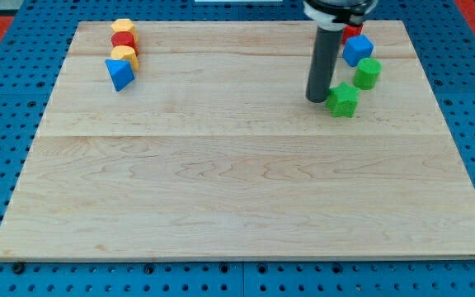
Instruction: Point at the yellow hexagon
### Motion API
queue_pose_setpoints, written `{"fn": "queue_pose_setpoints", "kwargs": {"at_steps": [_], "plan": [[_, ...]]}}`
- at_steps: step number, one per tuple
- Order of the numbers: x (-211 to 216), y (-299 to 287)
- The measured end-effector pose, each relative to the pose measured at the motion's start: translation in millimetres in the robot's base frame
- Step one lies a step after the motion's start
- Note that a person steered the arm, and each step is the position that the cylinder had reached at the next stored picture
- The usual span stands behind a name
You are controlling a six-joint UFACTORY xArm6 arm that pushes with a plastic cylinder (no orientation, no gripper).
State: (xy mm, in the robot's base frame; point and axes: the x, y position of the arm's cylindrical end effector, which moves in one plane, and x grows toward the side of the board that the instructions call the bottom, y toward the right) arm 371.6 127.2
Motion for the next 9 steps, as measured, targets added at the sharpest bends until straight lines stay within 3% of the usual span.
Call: {"fn": "queue_pose_setpoints", "kwargs": {"at_steps": [2,3,4,5,6,8,9], "plan": [[3,4],[32,-46],[46,-153],[44,-318],[-29,-402],[-178,-399],[-173,-356]]}}
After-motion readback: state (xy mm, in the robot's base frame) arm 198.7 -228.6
